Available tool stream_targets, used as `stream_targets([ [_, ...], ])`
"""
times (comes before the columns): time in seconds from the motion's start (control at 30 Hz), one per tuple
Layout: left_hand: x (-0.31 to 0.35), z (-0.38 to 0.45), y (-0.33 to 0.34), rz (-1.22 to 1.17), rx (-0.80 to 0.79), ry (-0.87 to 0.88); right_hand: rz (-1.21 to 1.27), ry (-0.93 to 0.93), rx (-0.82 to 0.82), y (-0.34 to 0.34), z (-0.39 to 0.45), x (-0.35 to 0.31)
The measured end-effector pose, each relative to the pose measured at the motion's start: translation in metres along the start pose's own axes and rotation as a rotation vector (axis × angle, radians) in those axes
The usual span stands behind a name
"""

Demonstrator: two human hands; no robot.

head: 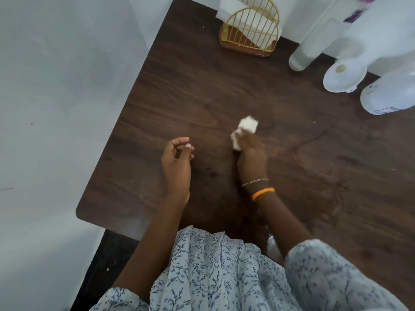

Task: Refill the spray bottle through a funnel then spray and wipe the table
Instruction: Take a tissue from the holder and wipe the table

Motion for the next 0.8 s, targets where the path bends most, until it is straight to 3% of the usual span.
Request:
stream_targets([
  [0.1,-0.001,-0.001,0.008,0.018,-0.009,0.001,0.007,-0.314,-0.158,0.019,-0.048,-0.030],
  [0.2,0.000,0.001,0.014,0.033,-0.037,-0.006,-0.025,-0.574,-0.362,0.006,-0.071,-0.010],
  [0.27,0.000,0.001,0.018,0.037,-0.065,-0.010,-0.005,-0.477,-0.336,-0.015,-0.050,0.022],
  [0.37,-0.001,-0.002,0.020,0.063,-0.086,-0.013,-0.053,-0.091,-0.064,-0.051,0.002,0.071],
  [0.43,-0.003,-0.004,0.020,0.067,-0.084,-0.006,-0.032,0.110,0.028,-0.057,0.031,0.078],
  [0.5,-0.005,-0.005,0.019,0.059,-0.066,-0.003,-0.047,0.133,0.033,-0.038,0.054,0.054],
  [0.67,-0.004,-0.004,0.014,0.051,0.042,0.050,0.002,-0.251,-0.124,0.022,0.056,-0.044],
  [0.73,-0.004,-0.003,0.010,0.055,0.065,0.054,0.020,-0.418,-0.313,0.025,0.029,-0.057],
  [0.8,-0.004,-0.005,0.010,0.053,0.060,0.049,0.004,-0.553,-0.395,0.016,0.006,-0.043],
])
Point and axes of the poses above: each hand's wrist, its own z-axis towards the middle knuckle, its own y-axis out of the palm, x = y × z, the point moved 2 cm from there along z, towards the middle knuckle, and after that the axes turned 9 degrees about -x, right-handed, at the moved point
